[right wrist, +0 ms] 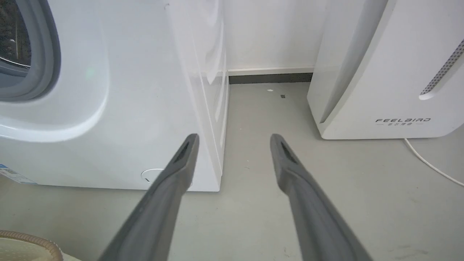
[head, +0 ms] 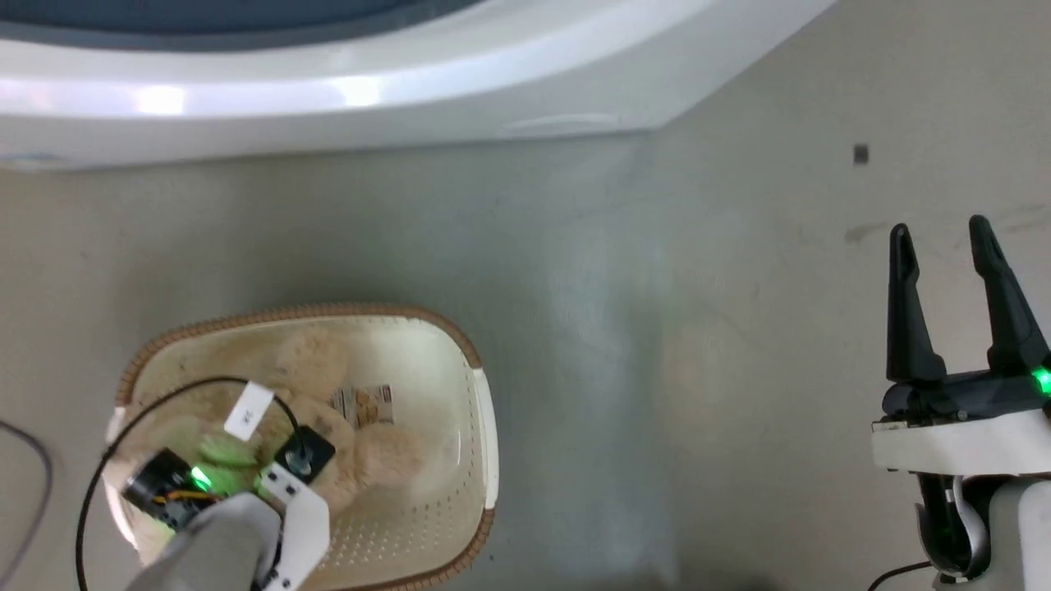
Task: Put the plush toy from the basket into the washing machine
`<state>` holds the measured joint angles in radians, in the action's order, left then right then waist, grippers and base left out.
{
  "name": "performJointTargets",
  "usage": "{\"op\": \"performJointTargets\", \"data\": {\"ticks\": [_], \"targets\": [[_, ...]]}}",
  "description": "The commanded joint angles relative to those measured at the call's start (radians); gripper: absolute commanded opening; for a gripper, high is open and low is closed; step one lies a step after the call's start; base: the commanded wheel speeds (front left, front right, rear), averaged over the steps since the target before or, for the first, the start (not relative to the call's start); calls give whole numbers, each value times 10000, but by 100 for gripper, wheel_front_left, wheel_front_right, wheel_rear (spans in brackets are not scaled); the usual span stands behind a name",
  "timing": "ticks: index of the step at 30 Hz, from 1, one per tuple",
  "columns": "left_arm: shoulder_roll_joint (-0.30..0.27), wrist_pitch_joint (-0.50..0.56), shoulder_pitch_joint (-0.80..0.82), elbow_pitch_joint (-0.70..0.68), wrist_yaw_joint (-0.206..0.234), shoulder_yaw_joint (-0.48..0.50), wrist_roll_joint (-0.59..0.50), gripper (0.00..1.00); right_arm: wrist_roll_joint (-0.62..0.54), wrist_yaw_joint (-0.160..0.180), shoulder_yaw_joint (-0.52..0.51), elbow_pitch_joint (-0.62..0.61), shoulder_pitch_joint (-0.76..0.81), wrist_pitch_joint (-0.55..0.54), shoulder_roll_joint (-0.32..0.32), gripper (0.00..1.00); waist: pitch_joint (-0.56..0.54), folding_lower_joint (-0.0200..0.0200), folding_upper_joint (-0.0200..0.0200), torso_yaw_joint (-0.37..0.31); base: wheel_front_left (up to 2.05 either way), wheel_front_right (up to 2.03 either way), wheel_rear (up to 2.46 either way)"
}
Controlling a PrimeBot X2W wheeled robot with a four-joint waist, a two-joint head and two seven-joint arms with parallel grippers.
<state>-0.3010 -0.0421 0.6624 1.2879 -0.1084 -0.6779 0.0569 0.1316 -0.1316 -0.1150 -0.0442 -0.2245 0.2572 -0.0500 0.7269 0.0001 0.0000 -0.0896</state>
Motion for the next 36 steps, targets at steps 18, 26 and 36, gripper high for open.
{"op": "performJointTargets", "data": {"ticks": [18, 26, 36], "targets": [[1022, -2000, -1319, -66, -20, 412, 1078, 0, 222, 9, 115, 776, 935, 45, -2, 100, -3870, -1, 0, 586, 0, 0, 0], [1227, -2186, -1948, -950, 124, 477, 1310, 0, 261, 9, 48, 947, 1505, 45, -2, 100, -5036, -1, 0, 901, 0, 0, 0], [677, -2195, -3087, -4439, 501, 1064, 1638, 0, 280, 9, -138, 983, 2078, 45, -2, 100, -5993, -1, 0, 1221, 0, 0, 0]]}}
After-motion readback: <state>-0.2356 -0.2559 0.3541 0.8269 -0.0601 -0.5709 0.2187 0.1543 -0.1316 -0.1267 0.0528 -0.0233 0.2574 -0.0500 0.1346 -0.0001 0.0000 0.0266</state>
